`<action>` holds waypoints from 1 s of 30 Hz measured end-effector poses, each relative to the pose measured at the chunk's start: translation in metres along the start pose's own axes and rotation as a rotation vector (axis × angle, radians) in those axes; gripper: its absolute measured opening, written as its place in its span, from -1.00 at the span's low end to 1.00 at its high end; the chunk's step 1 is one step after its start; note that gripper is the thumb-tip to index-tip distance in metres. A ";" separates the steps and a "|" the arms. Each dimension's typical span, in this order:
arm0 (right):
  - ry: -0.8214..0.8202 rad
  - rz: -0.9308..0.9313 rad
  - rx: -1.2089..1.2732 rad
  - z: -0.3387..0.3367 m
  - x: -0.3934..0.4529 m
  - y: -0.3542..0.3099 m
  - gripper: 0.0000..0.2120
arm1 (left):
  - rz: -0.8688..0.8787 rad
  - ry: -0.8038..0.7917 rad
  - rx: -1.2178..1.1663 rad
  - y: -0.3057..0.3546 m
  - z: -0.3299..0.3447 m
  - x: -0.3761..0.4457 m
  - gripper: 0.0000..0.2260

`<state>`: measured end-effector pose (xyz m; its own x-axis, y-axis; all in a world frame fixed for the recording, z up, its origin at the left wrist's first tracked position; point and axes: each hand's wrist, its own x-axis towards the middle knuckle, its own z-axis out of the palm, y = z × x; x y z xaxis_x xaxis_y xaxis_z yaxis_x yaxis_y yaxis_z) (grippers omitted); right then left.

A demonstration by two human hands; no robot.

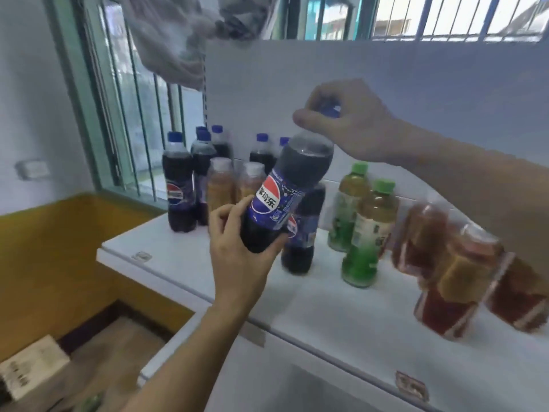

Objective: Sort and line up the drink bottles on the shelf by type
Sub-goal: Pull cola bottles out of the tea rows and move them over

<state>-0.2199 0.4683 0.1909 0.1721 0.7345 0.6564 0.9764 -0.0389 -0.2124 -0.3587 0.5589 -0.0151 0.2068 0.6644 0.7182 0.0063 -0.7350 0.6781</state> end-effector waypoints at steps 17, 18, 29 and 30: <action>-0.247 -0.040 0.010 0.211 0.137 -0.083 -0.90 | -0.361 -0.261 0.204 -0.173 -0.081 0.098 -0.29; -0.253 -0.032 0.017 0.214 0.138 -0.082 -0.89 | -0.369 -0.269 0.214 -0.176 -0.079 0.100 -0.28; 0.108 0.132 0.058 0.210 0.111 -0.054 -0.88 | -0.353 -0.278 0.218 -0.195 -0.074 0.098 -0.23; 0.178 0.166 -0.038 0.207 0.104 -0.045 -0.89 | -0.338 -0.250 0.218 -0.195 -0.074 0.096 -0.23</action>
<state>-0.2727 0.6871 0.1189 0.3479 0.5847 0.7328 0.9363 -0.1770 -0.3033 -0.4123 0.7755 -0.0667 0.3868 0.8380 0.3850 0.3133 -0.5120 0.7998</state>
